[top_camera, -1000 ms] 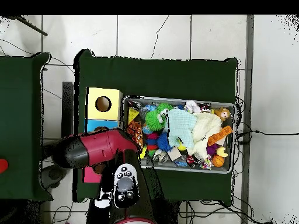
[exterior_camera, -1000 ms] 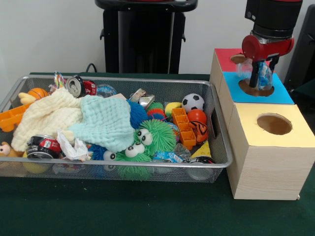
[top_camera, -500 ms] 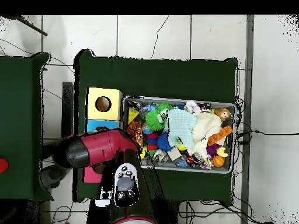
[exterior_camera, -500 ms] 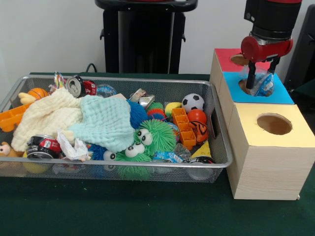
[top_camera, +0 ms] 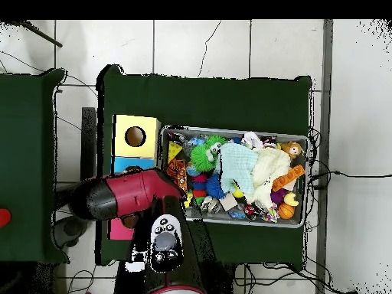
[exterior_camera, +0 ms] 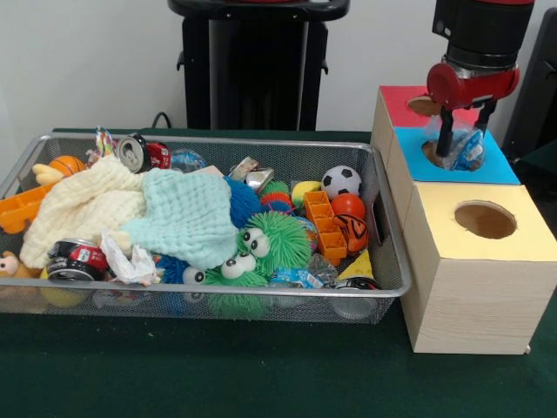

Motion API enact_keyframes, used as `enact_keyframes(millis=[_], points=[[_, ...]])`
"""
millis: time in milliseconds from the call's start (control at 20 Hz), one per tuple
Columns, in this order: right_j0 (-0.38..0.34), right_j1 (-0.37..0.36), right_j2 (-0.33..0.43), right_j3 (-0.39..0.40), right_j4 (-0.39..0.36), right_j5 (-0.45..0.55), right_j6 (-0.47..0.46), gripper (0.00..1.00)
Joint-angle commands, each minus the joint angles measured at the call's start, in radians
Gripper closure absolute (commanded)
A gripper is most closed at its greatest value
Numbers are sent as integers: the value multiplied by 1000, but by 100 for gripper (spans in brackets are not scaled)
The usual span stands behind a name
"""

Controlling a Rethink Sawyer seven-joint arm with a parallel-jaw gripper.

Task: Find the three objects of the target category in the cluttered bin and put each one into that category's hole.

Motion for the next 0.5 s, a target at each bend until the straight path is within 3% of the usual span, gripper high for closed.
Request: enact_keyframes(millis=[50, 500], points=[[-56, -53, 33, 20, 60, 82, 138, 0], [-84, -108, 58, 36, 93, 151, 95, 0]])
